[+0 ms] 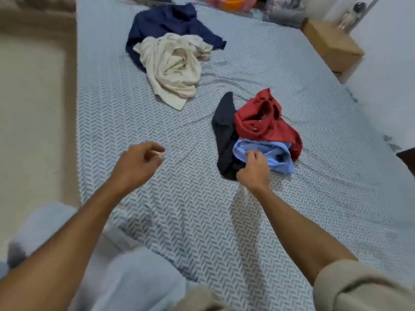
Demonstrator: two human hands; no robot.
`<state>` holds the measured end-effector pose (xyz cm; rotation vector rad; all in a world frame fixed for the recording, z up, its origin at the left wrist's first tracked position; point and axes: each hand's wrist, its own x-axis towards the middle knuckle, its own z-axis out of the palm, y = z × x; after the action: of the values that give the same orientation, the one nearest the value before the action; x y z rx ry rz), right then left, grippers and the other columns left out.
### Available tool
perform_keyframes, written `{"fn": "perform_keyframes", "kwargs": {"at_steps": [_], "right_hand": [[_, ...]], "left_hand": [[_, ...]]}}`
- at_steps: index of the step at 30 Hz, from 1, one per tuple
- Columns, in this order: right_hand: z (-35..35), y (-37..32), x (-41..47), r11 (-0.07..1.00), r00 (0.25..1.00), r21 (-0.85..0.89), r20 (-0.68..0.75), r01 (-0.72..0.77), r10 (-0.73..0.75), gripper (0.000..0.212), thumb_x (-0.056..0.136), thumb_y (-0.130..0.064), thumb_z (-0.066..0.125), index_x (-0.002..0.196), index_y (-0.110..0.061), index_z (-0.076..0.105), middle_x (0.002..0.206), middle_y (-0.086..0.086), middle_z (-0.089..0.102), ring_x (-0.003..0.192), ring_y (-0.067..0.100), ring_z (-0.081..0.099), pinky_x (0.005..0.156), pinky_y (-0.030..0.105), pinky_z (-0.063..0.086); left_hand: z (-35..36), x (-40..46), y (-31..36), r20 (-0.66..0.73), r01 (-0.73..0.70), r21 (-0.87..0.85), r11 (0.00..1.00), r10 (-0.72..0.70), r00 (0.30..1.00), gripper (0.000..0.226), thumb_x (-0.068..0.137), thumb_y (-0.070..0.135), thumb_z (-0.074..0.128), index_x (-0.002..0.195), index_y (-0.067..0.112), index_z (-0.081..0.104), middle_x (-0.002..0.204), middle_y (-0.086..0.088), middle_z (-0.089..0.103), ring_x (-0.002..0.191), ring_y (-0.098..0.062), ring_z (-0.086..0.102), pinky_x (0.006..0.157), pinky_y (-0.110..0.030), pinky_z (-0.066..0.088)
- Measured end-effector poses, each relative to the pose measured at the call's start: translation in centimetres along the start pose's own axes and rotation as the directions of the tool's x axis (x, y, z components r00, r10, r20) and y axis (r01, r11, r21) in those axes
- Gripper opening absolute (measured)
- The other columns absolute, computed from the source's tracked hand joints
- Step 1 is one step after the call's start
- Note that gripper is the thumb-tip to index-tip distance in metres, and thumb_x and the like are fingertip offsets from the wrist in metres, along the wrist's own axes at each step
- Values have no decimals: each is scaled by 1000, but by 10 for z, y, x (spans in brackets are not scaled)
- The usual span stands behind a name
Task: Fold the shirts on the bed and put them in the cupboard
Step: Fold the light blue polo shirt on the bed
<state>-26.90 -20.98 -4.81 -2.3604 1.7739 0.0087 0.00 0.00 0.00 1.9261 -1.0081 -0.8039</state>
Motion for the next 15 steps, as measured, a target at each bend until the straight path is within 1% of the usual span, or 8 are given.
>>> {"fn": "perform_keyframes", "kwargs": {"at_steps": [4, 5, 7, 9, 11, 12, 13, 15], "right_hand": [[-6, 44, 9, 969, 978, -215, 140, -125, 157, 64, 93, -27, 68, 150, -18, 38, 149, 11, 42, 139, 35, 36, 108, 53, 39], [-7, 50, 11, 959, 977, -251, 130, -134, 171, 56, 97, -31, 64, 148, -22, 42, 146, 9, 45, 138, 34, 37, 109, 54, 36], [-13, 60, 17, 958, 985, -246, 55, -146, 164, 33, 101, -36, 56, 132, -28, 59, 133, 3, 54, 132, 29, 41, 105, 55, 33], [-22, 66, 19, 986, 992, -121, -50, -117, 111, 21, 102, -35, 52, 116, -26, 66, 123, 1, 57, 125, 27, 44, 94, 50, 35], [-42, 62, 19, 993, 991, 114, -124, -39, 53, 19, 103, -24, 50, 105, -12, 65, 109, 10, 61, 109, 33, 55, 78, 43, 39], [-58, 57, 17, 966, 988, 257, -147, -5, 44, 17, 103, -16, 49, 103, -4, 62, 102, 18, 63, 100, 37, 60, 72, 43, 40], [-75, 50, 13, 934, 987, 357, -156, 19, 40, 17, 103, -11, 47, 105, 0, 59, 100, 24, 63, 94, 40, 61, 71, 44, 42], [-112, 29, 5, 884, 987, 460, -161, 83, -9, 21, 105, -13, 42, 112, 0, 57, 104, 25, 64, 96, 40, 61, 81, 47, 45]], "left_hand": [[43, 2, 26, 109, -7, 46, 999, 2, 994, 13, 95, 27, 68, 106, 29, 72, 93, 5, 74, 88, -12, 73, 81, -34, 58], [51, 4, 30, 130, -18, 55, 998, 11, 991, 13, 95, 27, 68, 107, 28, 73, 93, 5, 74, 87, -11, 73, 82, -34, 58], [59, 11, 39, 162, -32, 87, 996, 17, 987, 13, 95, 30, 67, 107, 31, 72, 95, 6, 74, 86, -8, 72, 82, -32, 58], [65, 16, 48, 183, -44, 131, 990, 19, 983, 14, 95, 33, 67, 107, 33, 72, 94, 8, 74, 86, -5, 71, 78, -28, 55], [70, 21, 58, 175, -66, 126, 990, 44, 984, 12, 94, 32, 67, 105, 33, 72, 92, 9, 74, 84, -4, 70, 74, -27, 53], [73, 23, 66, 176, -86, 120, 989, 65, 982, 11, 94, 32, 67, 104, 33, 72, 91, 10, 74, 82, -5, 70, 73, -26, 52], [76, 24, 73, 178, -98, 113, 989, 77, 981, 11, 94, 31, 67, 104, 33, 72, 91, 10, 73, 81, -5, 71, 73, -25, 53], [85, 29, 89, 206, -108, 90, 990, 87, 975, 15, 94, 30, 69, 108, 29, 71, 95, 7, 74, 81, -8, 71, 72, -23, 53]]}}
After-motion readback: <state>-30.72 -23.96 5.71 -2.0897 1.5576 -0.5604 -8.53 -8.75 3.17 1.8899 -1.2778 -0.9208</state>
